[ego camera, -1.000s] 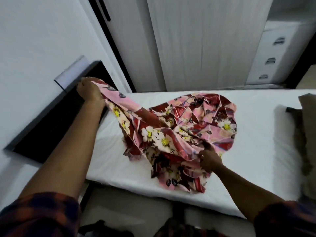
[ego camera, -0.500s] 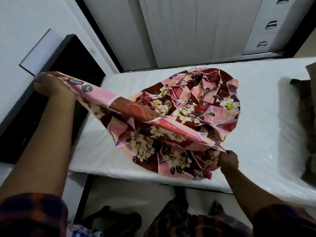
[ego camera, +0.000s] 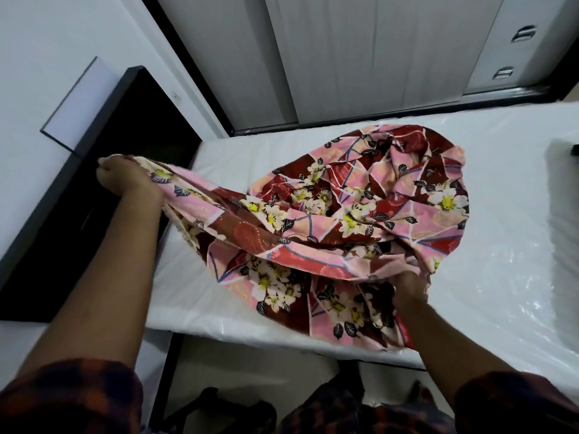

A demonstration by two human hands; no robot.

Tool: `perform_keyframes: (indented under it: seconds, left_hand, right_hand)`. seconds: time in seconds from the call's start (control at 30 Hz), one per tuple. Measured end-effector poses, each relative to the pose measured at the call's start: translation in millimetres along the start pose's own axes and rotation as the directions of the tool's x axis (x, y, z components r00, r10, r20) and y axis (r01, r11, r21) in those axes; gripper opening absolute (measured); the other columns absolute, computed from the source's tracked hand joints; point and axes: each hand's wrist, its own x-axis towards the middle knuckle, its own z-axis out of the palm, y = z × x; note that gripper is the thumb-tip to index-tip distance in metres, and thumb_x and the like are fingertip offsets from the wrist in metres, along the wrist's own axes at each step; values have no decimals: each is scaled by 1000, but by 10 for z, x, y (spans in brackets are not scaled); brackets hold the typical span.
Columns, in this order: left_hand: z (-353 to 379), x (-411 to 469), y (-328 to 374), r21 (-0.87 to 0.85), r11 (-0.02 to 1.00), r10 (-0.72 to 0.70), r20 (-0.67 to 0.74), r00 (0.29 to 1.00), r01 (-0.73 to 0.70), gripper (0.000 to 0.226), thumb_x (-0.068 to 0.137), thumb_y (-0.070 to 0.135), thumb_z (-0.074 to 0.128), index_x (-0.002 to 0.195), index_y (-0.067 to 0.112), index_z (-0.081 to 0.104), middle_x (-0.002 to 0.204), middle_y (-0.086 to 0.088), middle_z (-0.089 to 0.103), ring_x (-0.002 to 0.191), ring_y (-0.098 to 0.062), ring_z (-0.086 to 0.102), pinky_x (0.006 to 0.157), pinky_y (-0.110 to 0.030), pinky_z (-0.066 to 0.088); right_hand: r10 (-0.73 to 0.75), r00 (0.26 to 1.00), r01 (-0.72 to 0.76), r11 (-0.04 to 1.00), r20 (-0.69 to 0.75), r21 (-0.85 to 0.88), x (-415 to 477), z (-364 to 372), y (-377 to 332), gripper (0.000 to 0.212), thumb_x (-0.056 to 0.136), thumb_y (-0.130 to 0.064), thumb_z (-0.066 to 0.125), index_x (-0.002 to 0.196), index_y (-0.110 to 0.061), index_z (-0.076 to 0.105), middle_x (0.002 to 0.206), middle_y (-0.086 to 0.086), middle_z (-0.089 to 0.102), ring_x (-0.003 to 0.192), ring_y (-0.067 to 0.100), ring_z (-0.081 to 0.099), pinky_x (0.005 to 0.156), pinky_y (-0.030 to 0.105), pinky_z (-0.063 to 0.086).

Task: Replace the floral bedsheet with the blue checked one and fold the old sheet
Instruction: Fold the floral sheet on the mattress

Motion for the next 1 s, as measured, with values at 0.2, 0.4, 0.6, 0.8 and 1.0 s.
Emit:
perform_keyframes:
  seconds: [0.2, 0.4, 0.6, 0.8, 1.0]
  left_hand:
    - [294, -510, 139, 133, 978, 134, 191, 972, -161, 32, 107, 16, 30, 87, 15, 54, 93, 1, 55, 83, -11, 55, 63, -4, 39]
    - [395, -772, 342, 310, 825, 342, 395, 853, -473, 37, 105, 26, 37, 69, 24, 34, 69, 10, 41, 59, 0, 39, 58, -20, 33]
    - [447, -935, 835, 252, 500, 555, 641, 530, -828, 30, 100, 40, 47, 84, 14, 47, 77, -5, 56, 71, -22, 52, 65, -33, 38]
    - [209, -1025, 1243, 315, 274, 584, 696, 418, -909, 33, 100, 41, 51, 85, 11, 49, 68, -5, 55, 66, -25, 50, 60, -35, 38]
    - [-491, -757, 1029, 349, -64, 427, 856, 290, -935, 37, 87, 48, 69, 86, 16, 51, 73, -4, 63, 67, -26, 58, 59, -32, 39]
  right_hand:
    - [-398, 914, 400, 916, 71, -13, -224, 822, -1099, 16, 95, -6, 51, 99, -5, 67, 89, 5, 66, 85, 27, 63, 73, 38, 55]
    - [-425, 902, 419, 904, 79, 81, -129, 914, -1783, 24, 86, -3, 38, 86, -18, 58, 78, 14, 64, 59, 26, 58, 42, 22, 40]
    - [-551, 831, 537, 830, 74, 150, -393, 793, -2711, 24, 89, -10, 50, 67, -12, 59, 65, 0, 59, 64, 20, 57, 54, 24, 41]
    - [-668, 743, 664, 744, -44, -75, -499, 65, -3179, 24, 84, -30, 66, 83, -9, 76, 72, 8, 69, 75, 24, 68, 65, 28, 45]
    - [-440, 869, 434, 898, -228, -79, -73, -863, -2394, 40, 89, -35, 60, 102, 1, 71, 99, 23, 71, 96, 41, 68, 70, 31, 48]
